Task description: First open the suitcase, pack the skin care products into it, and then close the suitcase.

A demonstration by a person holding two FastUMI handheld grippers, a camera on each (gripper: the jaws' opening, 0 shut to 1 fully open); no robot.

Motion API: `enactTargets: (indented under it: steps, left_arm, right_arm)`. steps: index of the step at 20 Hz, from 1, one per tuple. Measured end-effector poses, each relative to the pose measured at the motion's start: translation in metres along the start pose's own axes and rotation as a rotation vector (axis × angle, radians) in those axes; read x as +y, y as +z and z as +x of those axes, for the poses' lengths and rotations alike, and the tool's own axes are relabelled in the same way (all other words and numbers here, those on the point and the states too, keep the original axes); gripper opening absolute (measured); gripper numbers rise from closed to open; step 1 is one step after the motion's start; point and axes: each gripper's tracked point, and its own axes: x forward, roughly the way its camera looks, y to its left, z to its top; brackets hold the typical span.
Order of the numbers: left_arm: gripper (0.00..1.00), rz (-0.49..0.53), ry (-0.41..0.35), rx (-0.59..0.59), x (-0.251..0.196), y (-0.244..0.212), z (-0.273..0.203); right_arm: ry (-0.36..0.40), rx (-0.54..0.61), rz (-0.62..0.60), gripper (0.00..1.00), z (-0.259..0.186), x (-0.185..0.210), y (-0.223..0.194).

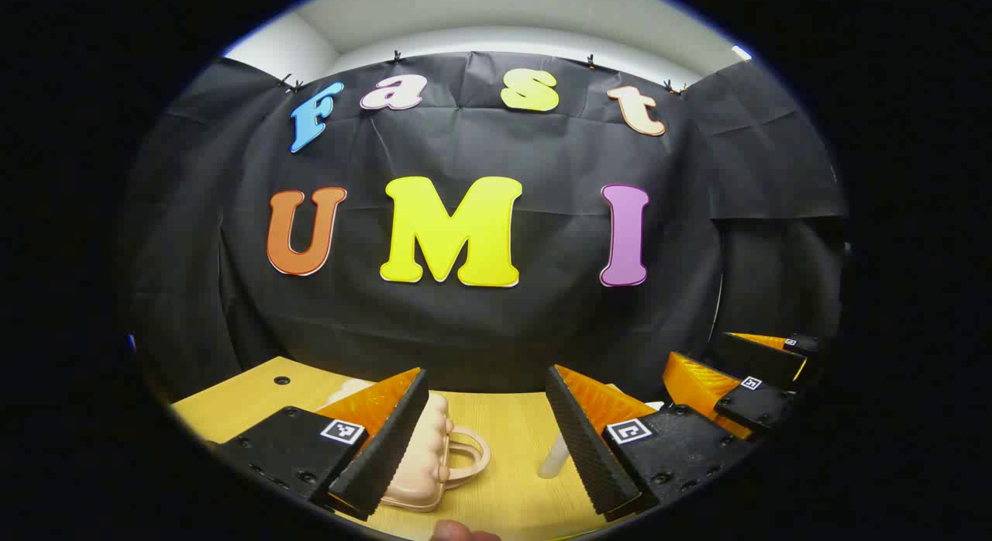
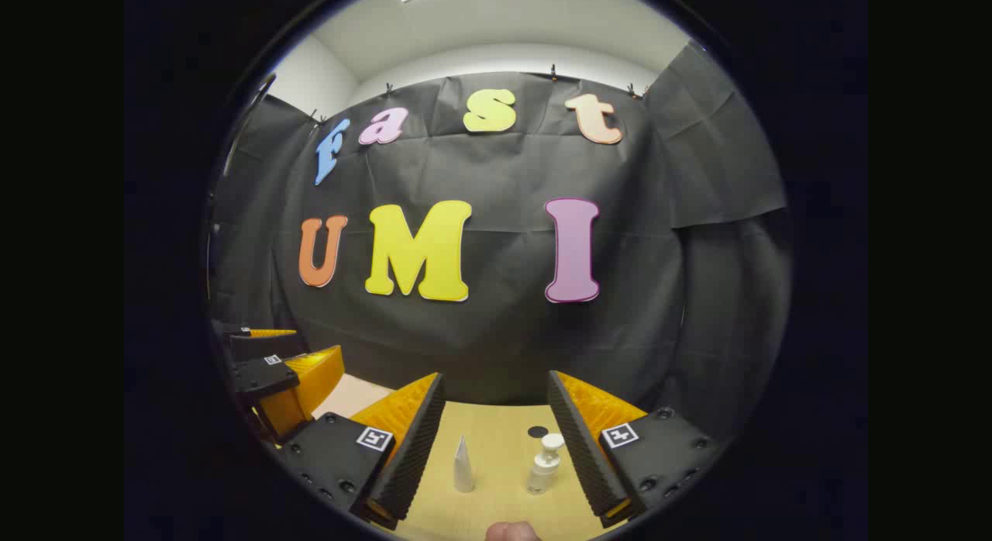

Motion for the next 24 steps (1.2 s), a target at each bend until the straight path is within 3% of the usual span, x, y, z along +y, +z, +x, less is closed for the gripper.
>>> enactTargets:
  steps: [5, 11, 18, 21, 24]
  left_arm:
    - [0.98, -0.002, 0.038, -0.019, 0.009, 0.008, 0.012]
    - [0.98, 0.003, -0.005, -0.014, 0.008, 0.002, 0.011]
    - [0.98, 0.047, -0.022, 0.015, 0.014, -0.012, 0.014]
    - [0.98, 0.112, -0.075, 0.084, 0.01, -0.039, 0.017]
    - [0.98, 0.28, -0.218, 0.199, -0.005, -0.085, 0.024]
  right_arm:
    - [-0.012, -0.009, 0.004, 0.79, 0.007, -0.008, 0.004]
    - [-0.064, -0.023, 0.023, 0.79, 0.006, -0.008, 0.009]
    - [-0.056, -0.006, 0.007, 0.79, 0.004, -0.008, 0.004]
    - [-0.067, 0.025, -0.019, 0.79, 0.003, -0.02, -0.008]
    - [-0.102, 0.048, -0.043, 0.79, -0.005, -0.045, -0.018]
